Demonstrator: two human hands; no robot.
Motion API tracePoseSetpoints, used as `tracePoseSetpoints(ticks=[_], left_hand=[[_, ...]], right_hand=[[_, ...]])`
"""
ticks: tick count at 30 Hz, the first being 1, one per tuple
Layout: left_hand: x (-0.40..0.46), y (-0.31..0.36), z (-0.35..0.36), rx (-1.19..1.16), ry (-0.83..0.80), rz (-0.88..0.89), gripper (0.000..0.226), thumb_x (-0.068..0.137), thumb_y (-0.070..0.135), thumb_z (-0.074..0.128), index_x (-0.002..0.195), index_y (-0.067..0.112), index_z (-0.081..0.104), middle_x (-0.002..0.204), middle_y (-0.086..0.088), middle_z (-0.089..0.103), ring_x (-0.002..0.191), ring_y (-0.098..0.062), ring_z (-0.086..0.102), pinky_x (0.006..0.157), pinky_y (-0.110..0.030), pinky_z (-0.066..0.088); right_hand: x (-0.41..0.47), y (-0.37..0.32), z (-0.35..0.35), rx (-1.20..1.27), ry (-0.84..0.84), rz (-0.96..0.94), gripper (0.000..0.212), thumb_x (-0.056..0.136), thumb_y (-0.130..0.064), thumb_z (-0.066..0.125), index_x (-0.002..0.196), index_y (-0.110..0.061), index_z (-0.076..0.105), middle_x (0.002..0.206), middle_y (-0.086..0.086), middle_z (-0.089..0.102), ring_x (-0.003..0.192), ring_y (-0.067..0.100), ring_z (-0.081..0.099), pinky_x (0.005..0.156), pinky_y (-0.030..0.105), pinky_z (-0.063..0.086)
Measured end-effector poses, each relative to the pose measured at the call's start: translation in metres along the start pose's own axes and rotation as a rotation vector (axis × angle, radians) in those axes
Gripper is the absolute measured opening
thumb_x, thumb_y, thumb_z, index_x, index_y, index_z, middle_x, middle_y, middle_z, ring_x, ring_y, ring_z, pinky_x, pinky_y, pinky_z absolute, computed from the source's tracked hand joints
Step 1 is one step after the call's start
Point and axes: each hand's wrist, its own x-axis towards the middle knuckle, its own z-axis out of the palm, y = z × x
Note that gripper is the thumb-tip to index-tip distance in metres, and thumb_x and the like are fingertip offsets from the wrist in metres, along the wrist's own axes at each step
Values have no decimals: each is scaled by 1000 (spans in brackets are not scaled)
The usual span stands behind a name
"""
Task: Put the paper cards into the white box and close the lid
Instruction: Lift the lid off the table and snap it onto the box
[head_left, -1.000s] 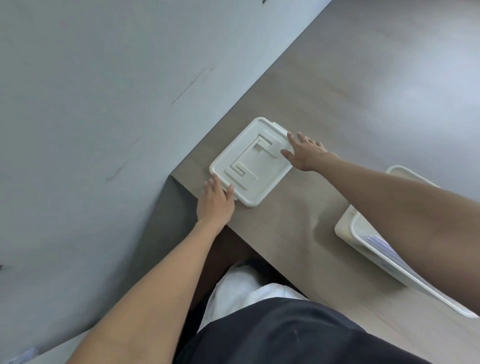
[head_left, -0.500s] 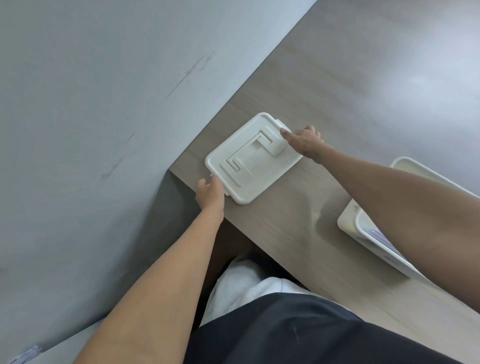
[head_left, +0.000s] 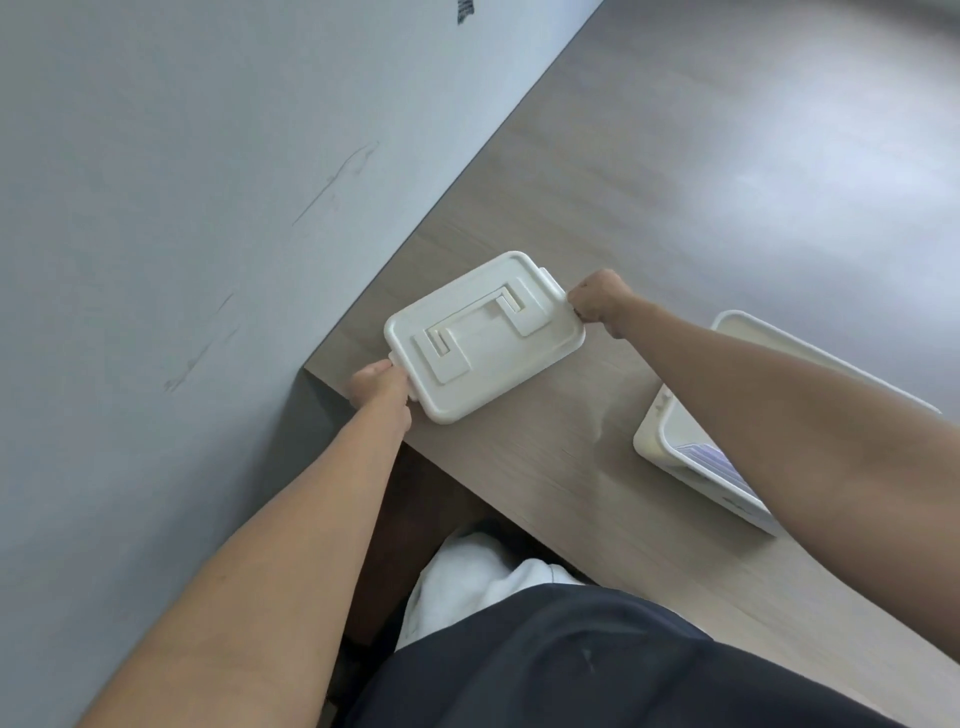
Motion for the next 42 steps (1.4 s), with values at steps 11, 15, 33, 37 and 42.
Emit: tracePoseSetpoints(ticks=[11,15,33,37,42], left_hand=[[-42,83,53,-13,-265,204,33,88,-7,65,120,-1,67,112,-17,72,93,-25,71,87,-34,58],[-65,98,80,-7,-345,252,29,89,-8,64,116,0,69,101,-13,71,83,-21,69,65,-24,57],[-168,54,191,367,-939,407,30,87,-3,69,116,2,69,87,-5,71,74,-13,68,64,-22,59],[-175,35,197,471,-989,415,27,85,3,73,112,1,70,90,-7,71,77,-15,68,67,-24,57],[-169,18,192,605,-1034,409,19,82,9,78,99,8,71,87,-4,73,65,-8,71,59,-21,53]], right_hand=[[-48,-2,-104,167,171,-134,33,96,-7,62,65,-8,53,74,12,62,64,24,65,81,35,60],[-70,16,-137,221,237,-152,32,97,-12,62,67,-8,54,85,15,65,69,28,67,86,36,59],[-161,202,-245,520,345,66,15,96,-9,63,110,-3,65,88,11,68,69,21,65,68,30,56],[-178,239,-237,582,296,138,13,98,-16,62,107,-7,65,90,7,69,74,18,65,69,27,54],[-188,262,-234,774,310,138,7,95,-17,66,98,-10,65,86,4,68,71,15,62,66,25,50]])
